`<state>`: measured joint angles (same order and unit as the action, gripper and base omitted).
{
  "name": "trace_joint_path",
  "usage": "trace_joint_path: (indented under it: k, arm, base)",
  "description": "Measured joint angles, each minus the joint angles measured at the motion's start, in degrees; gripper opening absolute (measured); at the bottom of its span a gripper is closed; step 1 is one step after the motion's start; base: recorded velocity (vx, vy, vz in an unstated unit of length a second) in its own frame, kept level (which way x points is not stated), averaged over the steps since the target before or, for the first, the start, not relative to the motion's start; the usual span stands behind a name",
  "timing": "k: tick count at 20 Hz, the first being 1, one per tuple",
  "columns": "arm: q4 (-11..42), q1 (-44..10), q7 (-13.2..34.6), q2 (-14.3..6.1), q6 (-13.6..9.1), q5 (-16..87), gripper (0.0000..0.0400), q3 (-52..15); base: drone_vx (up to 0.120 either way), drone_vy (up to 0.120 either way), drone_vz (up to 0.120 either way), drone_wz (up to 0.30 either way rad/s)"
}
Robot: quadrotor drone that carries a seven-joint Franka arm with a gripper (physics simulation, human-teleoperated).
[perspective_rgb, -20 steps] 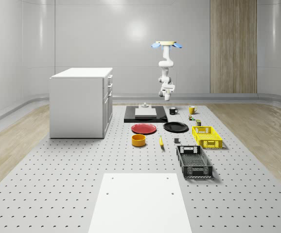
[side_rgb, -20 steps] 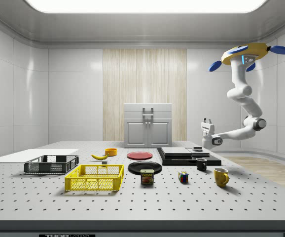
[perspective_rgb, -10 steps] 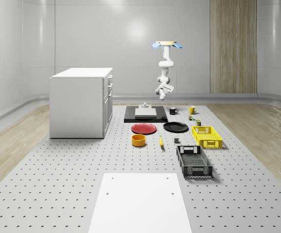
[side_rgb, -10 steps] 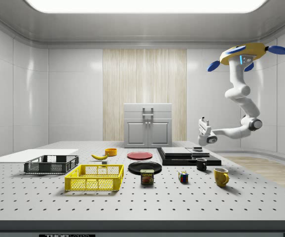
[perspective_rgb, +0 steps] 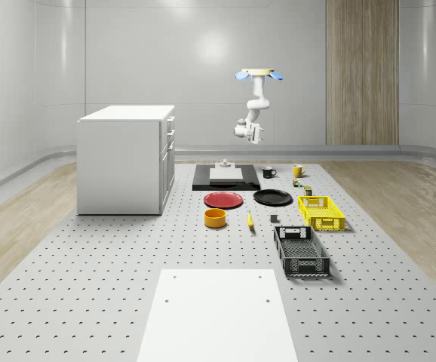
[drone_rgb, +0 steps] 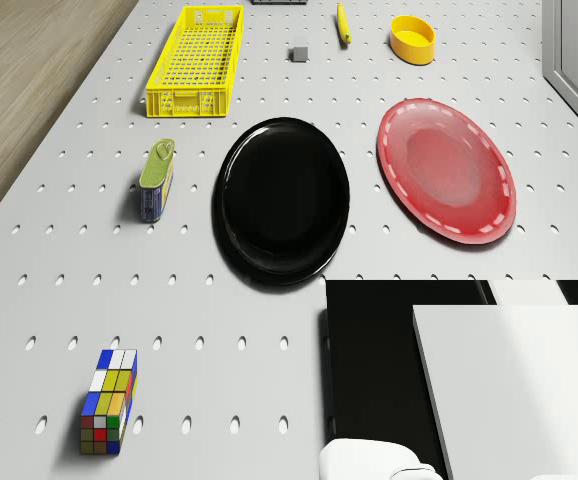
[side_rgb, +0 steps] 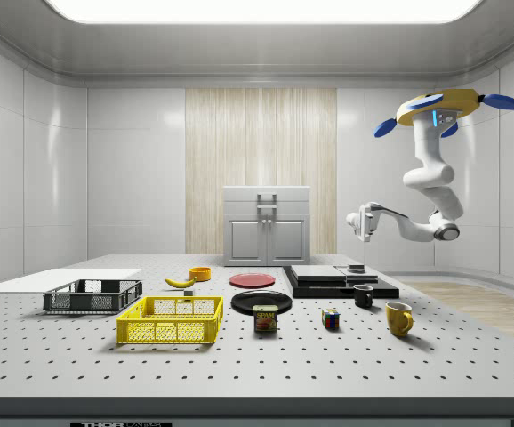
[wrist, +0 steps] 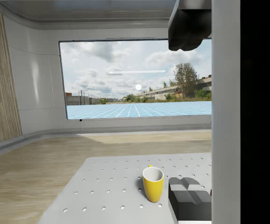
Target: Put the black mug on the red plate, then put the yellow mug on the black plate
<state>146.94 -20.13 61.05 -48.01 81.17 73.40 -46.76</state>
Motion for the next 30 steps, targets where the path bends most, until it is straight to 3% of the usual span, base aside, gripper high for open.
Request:
trace_joint_path:
  k: [5,9,13,18,25,30]
  arm:
    - [13.24,-15.07,12.48,-3.91,-5.63,25.17,0.0400,-12.75]
    - [17.18,-25.52,19.67,-6.68,-10.51,34.79,0.0400,-18.54]
    - [18.49,-32.08,23.96,-8.98,-13.30,38.71,0.0400,-21.75]
    - [18.93,-36.41,26.87,-11.24,-14.40,40.15,0.0400,-23.88]
    - [18.97,-39.12,28.87,-13.78,-13.73,39.92,0.0400,-25.44]
    - [18.89,-40.14,29.71,-15.40,-12.64,39.26,0.0400,-26.17]
  base:
    - [0.000,0.000,-0.120,0.000]
    - [0.000,0.000,-0.120,0.000]
    - [0.000,0.000,-0.120,0.000]
    - [0.104,0.000,-0.120,0.000]
    - [0.114,0.000,-0.120,0.000]
    - [-0.016,0.000,-0.120,0.000]
